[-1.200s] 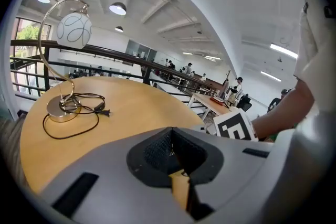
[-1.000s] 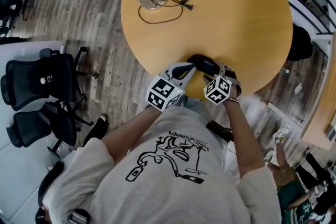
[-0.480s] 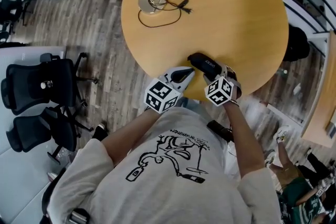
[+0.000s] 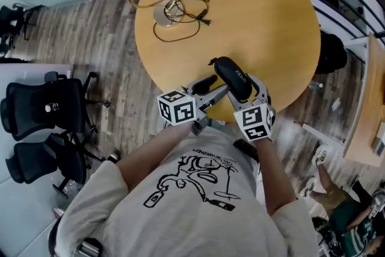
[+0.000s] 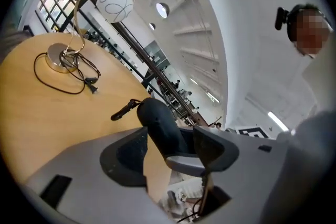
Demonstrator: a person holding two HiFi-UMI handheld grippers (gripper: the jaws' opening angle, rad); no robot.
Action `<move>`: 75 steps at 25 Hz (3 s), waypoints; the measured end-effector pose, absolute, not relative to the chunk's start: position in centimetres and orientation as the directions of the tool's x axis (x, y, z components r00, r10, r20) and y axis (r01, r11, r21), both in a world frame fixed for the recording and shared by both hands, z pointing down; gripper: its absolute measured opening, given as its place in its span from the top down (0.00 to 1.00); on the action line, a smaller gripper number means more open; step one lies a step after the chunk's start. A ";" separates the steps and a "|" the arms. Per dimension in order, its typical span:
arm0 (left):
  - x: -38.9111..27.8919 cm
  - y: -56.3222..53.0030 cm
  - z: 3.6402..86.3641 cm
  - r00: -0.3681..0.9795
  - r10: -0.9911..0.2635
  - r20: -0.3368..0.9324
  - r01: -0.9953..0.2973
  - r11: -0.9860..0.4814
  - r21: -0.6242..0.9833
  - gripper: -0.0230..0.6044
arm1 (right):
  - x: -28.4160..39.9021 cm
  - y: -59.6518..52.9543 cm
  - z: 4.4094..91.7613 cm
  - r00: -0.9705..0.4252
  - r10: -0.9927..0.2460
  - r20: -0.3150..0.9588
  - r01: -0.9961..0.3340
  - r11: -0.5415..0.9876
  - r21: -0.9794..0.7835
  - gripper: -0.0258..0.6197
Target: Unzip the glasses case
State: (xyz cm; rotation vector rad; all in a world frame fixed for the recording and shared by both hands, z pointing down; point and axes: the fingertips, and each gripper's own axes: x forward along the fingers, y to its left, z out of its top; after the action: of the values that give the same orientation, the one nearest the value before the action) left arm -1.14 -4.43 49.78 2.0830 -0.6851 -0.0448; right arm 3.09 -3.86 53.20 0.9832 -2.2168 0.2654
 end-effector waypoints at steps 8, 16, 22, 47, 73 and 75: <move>0.1 -5.6 49.1 0.841 -0.507 0.189 -0.397 -0.340 0.852 0.42 | 1.2 -2.3 50.1 -0.522 -0.610 0.596 -0.749 0.662 0.021 0.48; 0.5 -5.3 49.1 0.843 -0.502 0.194 -0.391 -0.325 0.861 0.49 | 0.6 -1.0 49.3 -0.492 -0.654 0.575 -0.762 0.643 0.078 0.48; 0.1 -5.7 48.6 0.839 -0.521 0.161 -0.365 -0.319 0.875 0.55 | 0.2 -0.3 49.1 -0.525 -0.622 0.580 -0.719 0.690 0.089 0.48; -1.5 -8.0 45.1 0.876 -0.473 0.095 -0.311 -0.404 0.860 0.59 | 1.7 1.2 51.9 -0.518 -0.498 0.696 -0.640 0.765 0.072 0.93; -0.7 -7.4 45.0 0.914 -0.399 0.076 -0.272 -0.464 0.843 0.54 | 1.3 1.9 51.6 -0.503 -0.507 0.699 -0.542 0.816 0.202 0.93; -0.5 -7.4 45.1 0.915 -0.397 0.076 -0.269 -0.458 0.848 0.54 | 1.1 2.0 51.5 -0.504 -0.513 0.695 -0.531 0.819 0.218 0.93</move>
State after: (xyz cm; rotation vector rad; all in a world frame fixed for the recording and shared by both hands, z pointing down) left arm -0.54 -7.37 45.08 2.0740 -0.4767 -0.1619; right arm 1.10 1.98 51.49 0.7627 -2.1973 0.0299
